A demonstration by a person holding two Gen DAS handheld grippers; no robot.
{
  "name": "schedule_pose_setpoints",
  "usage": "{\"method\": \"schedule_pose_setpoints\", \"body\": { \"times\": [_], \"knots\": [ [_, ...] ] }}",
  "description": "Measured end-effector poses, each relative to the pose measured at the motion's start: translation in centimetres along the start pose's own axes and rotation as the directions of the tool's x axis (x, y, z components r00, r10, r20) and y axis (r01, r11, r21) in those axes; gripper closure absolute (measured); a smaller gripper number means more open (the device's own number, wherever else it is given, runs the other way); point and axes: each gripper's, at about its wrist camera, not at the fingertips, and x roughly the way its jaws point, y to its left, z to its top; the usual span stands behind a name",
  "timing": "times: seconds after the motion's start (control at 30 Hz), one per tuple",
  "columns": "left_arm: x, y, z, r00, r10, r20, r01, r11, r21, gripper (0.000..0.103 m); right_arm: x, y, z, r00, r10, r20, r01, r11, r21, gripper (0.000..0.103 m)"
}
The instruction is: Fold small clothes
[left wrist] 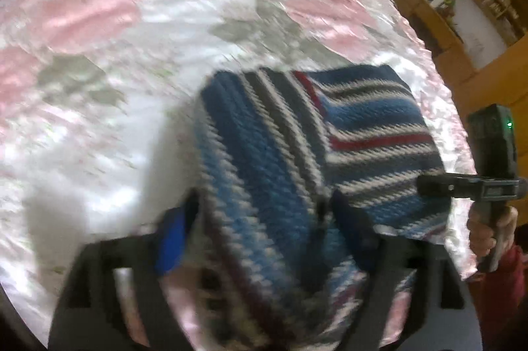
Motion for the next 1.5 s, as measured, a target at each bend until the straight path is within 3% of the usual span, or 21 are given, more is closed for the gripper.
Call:
{"method": "schedule_pose_setpoints", "body": {
  "times": [0.1, 0.27, 0.4, 0.47, 0.5, 0.63, 0.83, 1.1, 1.23, 1.4, 1.5],
  "knots": [
    [1.2, 1.4, 0.6, 0.996, -0.053, -0.069, 0.051, 0.998, -0.031, 0.013, 0.2, -0.5, -0.3, 1.000, -0.005, -0.003, 0.005, 1.000, 0.001, 0.049],
    [4.9, 3.5, -0.2, 0.956, -0.256, -0.141, 0.232, 0.958, -0.166, 0.013, 0.2, -0.8, -0.3, 1.000, -0.006, -0.004, 0.006, 1.000, -0.002, 0.048],
    [5.9, 2.9, -0.3, 0.945, -0.291, -0.149, 0.267, 0.950, -0.161, 0.014, 0.6, -0.8, -0.2, 1.000, -0.013, -0.008, 0.012, 1.000, -0.004, 0.048],
    [6.1, 2.6, -0.3, 0.932, -0.324, -0.161, 0.295, 0.939, -0.178, 0.043, 0.8, -0.8, -0.2, 1.000, -0.013, -0.006, 0.013, 1.000, -0.002, 0.048],
    [6.2, 2.5, -0.4, 0.927, -0.338, -0.161, 0.308, 0.933, -0.187, 0.046, 0.8, -0.9, -0.2, 1.000, -0.014, -0.004, 0.014, 1.000, -0.003, 0.048],
    [4.6, 1.1, -1.0, 0.941, -0.317, -0.119, 0.298, 0.942, -0.154, 0.057, 0.5, -0.3, -0.4, 1.000, -0.024, 0.004, 0.024, 0.999, -0.022, 0.048],
    [0.8, -3.4, -2.5, 0.947, -0.318, -0.046, 0.313, 0.945, -0.095, 0.059, -2.3, 0.9, -1.1, 1.000, -0.015, 0.024, 0.017, 0.998, -0.066, 0.048],
    [-3.7, -8.6, -6.1, 0.927, -0.371, 0.057, 0.375, 0.922, -0.095, 0.059, -9.1, -0.1, -4.3, 0.998, 0.048, 0.045, -0.043, 0.993, -0.108, 0.048],
    [-2.1, -10.3, -9.1, 0.931, -0.363, 0.044, 0.365, 0.927, -0.090, 0.059, -10.4, -2.5, -6.5, 0.999, 0.035, 0.031, -0.031, 0.993, -0.116, 0.048],
    [3.3, -9.4, -11.8, 0.962, -0.271, -0.014, 0.268, 0.957, -0.107, 0.058, -7.5, -6.4, -8.6, 0.999, -0.044, -0.029, 0.042, 0.997, -0.057, 0.047],
    [4.7, -7.8, -12.3, 0.958, -0.286, -0.009, 0.282, 0.949, -0.139, 0.057, -6.7, -7.5, -9.8, 1.000, -0.028, 0.007, 0.028, 0.999, -0.041, 0.045]
  ]
}}
